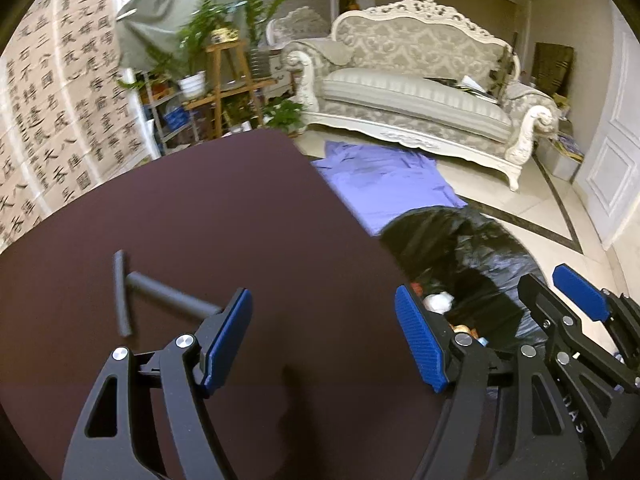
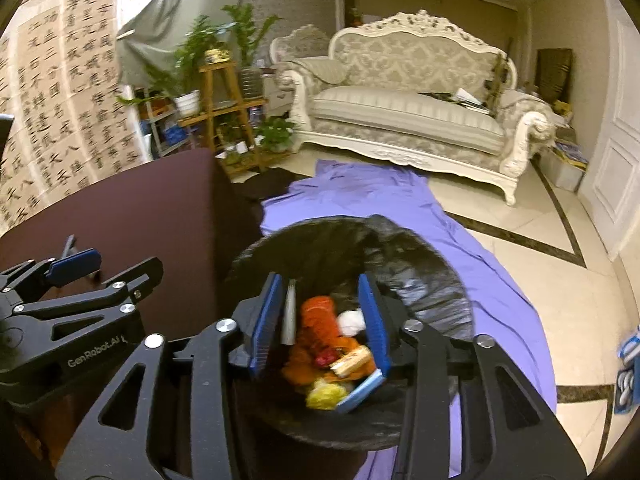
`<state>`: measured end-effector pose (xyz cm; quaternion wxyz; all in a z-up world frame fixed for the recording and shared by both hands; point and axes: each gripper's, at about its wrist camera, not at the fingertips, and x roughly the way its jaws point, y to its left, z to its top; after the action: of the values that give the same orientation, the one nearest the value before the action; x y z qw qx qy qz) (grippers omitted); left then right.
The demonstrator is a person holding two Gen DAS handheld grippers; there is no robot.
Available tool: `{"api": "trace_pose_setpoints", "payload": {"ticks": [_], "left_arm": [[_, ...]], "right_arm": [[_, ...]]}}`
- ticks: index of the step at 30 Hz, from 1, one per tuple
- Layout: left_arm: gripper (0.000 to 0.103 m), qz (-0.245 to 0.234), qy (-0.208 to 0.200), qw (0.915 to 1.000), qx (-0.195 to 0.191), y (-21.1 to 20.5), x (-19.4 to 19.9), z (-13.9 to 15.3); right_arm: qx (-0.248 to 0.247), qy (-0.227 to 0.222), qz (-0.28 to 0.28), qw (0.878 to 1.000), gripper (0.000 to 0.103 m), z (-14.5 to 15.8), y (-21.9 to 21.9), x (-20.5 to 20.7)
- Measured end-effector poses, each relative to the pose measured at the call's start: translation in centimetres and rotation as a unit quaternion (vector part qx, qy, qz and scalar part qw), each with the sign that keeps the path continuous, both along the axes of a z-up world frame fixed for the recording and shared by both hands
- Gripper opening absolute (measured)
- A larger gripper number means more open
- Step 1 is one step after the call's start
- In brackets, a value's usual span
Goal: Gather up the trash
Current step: 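Move both tools back toward the black sticks on the table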
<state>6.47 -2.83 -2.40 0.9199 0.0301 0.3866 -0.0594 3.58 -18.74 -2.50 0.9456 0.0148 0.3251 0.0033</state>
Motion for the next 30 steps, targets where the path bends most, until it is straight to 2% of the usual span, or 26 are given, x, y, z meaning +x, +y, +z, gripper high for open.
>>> {"api": "trace_pose_setpoints", "payload": {"ticks": [8,13,15,23,26,28,29,30], "left_arm": [[0.072,0.067,0.027,0.9974,-0.003,6.5,-0.6,-1.1],[0.072,0.112,0.057,0.9916,-0.031,10.6,0.2,-1.8],[0.072,0.124,0.057,0.9901,-0.032,11.7,0.8,-1.7],[0.072,0.140,0.058,0.9882,-0.025,14.2,3.1,-1.9],[0.056,0.144,0.050,0.9882,-0.019,14.9,2.9,-1.9],[0.041,0.142,0.045,0.9888,-0.010,15.1,2.5,-2.0],[0.037,0.141,0.043,0.9890,-0.007,15.1,2.4,-2.0],[0.028,0.140,0.041,0.9892,-0.003,15.3,2.2,-2.0]], "right_arm": [[-0.006,0.010,0.065,0.998,0.041,0.1,5.8,0.1],[-0.012,0.019,0.093,0.995,0.041,-0.1,8.2,0.5],[-0.017,0.028,0.105,0.994,0.041,-0.2,9.2,0.7],[-0.027,0.038,0.120,0.992,0.048,-0.1,10.7,1.4],[-0.029,0.041,0.124,0.991,0.048,-0.2,11.2,1.6],[-0.030,0.043,0.126,0.991,0.048,-0.3,11.5,1.6],[-0.031,0.044,0.128,0.990,0.048,-0.3,11.6,1.7],[-0.031,0.044,0.128,0.990,0.048,-0.3,11.7,1.7]]}}
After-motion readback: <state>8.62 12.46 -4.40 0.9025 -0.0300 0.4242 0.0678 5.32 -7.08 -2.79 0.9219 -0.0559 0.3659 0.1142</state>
